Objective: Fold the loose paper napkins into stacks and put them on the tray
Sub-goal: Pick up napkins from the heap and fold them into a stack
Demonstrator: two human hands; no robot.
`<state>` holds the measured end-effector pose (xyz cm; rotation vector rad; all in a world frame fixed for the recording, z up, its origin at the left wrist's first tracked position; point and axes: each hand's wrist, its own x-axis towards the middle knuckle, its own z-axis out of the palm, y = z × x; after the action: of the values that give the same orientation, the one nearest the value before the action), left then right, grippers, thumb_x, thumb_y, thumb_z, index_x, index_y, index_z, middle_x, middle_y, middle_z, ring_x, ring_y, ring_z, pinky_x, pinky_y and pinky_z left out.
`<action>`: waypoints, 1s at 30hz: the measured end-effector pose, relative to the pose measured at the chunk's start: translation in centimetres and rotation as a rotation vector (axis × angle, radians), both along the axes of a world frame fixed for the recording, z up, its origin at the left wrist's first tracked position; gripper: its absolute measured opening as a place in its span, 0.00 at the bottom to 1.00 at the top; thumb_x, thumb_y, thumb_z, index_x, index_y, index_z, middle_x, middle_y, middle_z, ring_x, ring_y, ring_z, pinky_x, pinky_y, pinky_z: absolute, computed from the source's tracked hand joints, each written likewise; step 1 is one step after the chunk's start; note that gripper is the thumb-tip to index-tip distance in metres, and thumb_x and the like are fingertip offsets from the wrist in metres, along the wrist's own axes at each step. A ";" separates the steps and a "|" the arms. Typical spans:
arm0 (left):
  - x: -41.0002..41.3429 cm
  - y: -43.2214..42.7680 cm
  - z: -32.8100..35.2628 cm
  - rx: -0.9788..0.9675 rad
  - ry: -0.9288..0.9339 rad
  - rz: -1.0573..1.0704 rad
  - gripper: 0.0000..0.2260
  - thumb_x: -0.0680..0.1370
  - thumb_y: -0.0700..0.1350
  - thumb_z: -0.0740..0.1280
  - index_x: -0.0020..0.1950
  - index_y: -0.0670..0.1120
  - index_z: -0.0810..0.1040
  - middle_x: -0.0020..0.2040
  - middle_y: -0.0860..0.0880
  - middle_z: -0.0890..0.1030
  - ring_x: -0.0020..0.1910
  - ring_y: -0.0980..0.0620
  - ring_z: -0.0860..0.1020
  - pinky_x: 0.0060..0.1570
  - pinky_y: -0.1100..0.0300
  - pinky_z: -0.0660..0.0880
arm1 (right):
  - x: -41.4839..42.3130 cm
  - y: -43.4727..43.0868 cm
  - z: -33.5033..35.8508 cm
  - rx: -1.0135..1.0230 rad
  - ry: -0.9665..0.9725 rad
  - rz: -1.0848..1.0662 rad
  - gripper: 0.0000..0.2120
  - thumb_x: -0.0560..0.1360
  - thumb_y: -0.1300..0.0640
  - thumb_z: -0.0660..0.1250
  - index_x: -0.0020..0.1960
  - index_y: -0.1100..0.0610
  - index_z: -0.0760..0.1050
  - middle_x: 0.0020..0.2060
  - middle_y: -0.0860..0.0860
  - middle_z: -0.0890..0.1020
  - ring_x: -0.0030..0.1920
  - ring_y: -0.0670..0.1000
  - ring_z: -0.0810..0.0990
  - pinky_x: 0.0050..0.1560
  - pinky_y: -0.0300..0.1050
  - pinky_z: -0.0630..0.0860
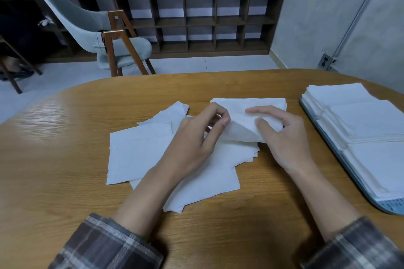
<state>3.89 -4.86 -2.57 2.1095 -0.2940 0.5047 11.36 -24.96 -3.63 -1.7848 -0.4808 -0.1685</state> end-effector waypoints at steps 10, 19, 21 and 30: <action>0.0 0.1 0.4 -0.033 -0.086 0.086 0.05 0.86 0.45 0.65 0.53 0.47 0.79 0.38 0.45 0.79 0.37 0.46 0.75 0.38 0.50 0.73 | -1.2 0.8 0.2 -0.039 0.077 0.182 0.07 0.74 0.48 0.77 0.49 0.50 0.87 0.47 0.44 0.88 0.50 0.43 0.85 0.50 0.34 0.74; 0.4 2.3 1.3 -0.273 0.191 0.093 0.14 0.77 0.44 0.78 0.60 0.54 0.81 0.41 0.48 0.85 0.44 0.50 0.83 0.47 0.60 0.74 | -0.1 0.2 0.6 0.264 0.298 0.040 0.05 0.79 0.54 0.75 0.50 0.55 0.87 0.50 0.52 0.89 0.53 0.55 0.87 0.60 0.55 0.79; 0.3 2.6 1.5 -0.348 0.189 0.113 0.14 0.77 0.43 0.78 0.61 0.51 0.81 0.43 0.45 0.86 0.48 0.50 0.85 0.45 0.64 0.73 | -0.1 0.2 0.7 0.305 0.366 0.071 0.04 0.78 0.54 0.75 0.50 0.55 0.87 0.51 0.56 0.89 0.54 0.59 0.86 0.63 0.60 0.78; 0.4 2.0 1.4 -0.364 0.167 0.147 0.15 0.76 0.43 0.79 0.60 0.51 0.82 0.45 0.51 0.88 0.47 0.59 0.82 0.44 0.67 0.70 | -0.9 0.6 1.2 0.276 0.460 0.281 0.15 0.79 0.56 0.72 0.65 0.53 0.81 0.59 0.54 0.86 0.59 0.56 0.86 0.58 0.53 0.80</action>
<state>4.29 -2.87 -1.16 1.8095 0.0488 0.4281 10.43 -24.38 -2.44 -1.4096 -0.3498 0.3512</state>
